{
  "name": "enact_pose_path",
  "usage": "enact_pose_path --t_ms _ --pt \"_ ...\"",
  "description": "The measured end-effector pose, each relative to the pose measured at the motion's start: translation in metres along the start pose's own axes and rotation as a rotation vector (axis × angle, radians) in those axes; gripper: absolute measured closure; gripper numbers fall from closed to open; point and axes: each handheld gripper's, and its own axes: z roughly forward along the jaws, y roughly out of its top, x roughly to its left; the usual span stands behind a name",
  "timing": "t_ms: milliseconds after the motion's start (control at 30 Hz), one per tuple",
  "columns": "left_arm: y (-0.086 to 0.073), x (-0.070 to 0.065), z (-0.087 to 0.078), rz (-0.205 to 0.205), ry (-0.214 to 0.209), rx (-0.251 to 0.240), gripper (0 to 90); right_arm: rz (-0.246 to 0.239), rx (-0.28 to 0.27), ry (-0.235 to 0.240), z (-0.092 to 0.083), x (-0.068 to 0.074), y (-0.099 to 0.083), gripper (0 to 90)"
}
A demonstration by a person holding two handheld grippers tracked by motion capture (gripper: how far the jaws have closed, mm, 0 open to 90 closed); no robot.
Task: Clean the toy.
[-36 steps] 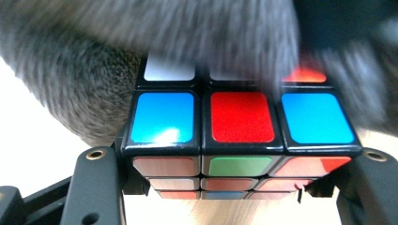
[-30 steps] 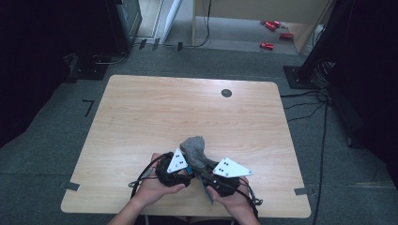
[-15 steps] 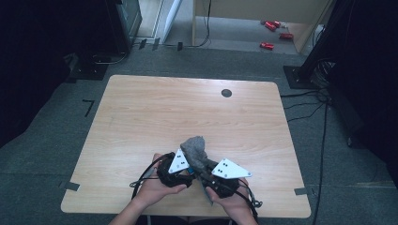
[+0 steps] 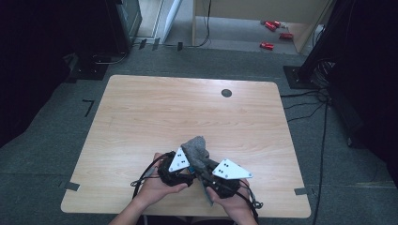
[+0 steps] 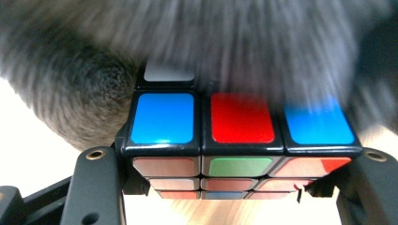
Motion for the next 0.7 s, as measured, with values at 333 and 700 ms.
enact_pose_path --t_ms 333,700 --pt "-0.001 0.009 -0.003 0.003 0.007 -0.008 34.9 0.070 -0.011 -0.056 -0.005 -0.021 -0.002 74.9" --pt "0.001 0.001 0.000 0.034 0.001 0.002 34.9 0.041 -0.010 -0.037 -0.001 -0.013 -0.001 75.1"
